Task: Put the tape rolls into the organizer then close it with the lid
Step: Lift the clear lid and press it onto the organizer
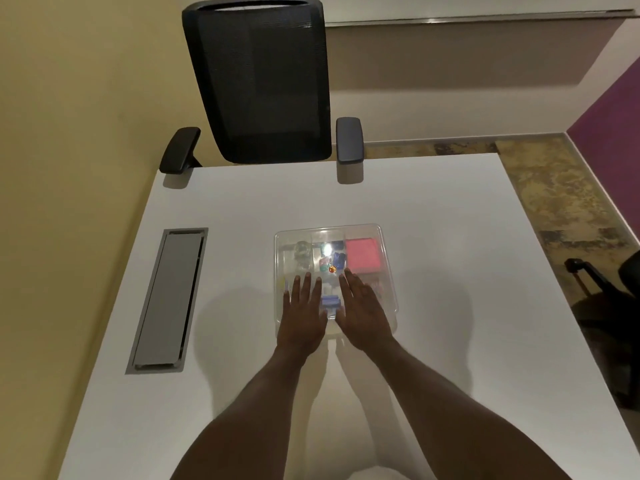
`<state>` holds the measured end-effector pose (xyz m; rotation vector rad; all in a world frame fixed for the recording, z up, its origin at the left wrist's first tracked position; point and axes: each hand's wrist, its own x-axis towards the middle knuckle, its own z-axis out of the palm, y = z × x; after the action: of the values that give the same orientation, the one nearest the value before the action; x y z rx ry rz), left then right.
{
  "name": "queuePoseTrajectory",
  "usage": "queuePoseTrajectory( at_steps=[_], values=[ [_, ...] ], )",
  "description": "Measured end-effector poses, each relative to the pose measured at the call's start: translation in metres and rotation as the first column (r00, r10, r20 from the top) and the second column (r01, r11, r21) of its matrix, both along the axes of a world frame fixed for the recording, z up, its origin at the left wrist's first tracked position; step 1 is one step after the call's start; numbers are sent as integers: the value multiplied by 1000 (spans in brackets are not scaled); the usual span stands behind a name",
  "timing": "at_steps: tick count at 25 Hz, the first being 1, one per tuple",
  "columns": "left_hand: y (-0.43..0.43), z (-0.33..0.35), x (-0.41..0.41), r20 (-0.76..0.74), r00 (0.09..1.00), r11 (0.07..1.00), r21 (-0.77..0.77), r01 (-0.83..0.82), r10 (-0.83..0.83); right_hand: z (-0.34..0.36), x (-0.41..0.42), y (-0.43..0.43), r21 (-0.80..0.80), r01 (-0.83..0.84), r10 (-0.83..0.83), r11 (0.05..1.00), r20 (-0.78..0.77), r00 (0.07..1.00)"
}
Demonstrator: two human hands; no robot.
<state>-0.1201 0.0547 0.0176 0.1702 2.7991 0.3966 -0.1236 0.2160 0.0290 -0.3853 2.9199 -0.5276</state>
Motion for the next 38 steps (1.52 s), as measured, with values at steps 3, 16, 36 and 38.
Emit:
queuePoseTrajectory(
  at_steps=[3,16,36,38],
  values=[
    [5,-3,13,48,998,999,-31,32,-30,-11,18,-5,64,-21,14,998,110,994],
    [4,-10,1,33,999,997,-69,38,-36,-14,27,-10,100,83,-83,992,-8,997],
    [-1,-16,-112,41,998,999,-31,40,-39,-18,-79,-10,171,124,-105,978,-114,988],
    [-1,-17,-113,34,999,999,-30,38,-37,-20,-84,-9,174,122,-102,977,-115,988]
  ],
)
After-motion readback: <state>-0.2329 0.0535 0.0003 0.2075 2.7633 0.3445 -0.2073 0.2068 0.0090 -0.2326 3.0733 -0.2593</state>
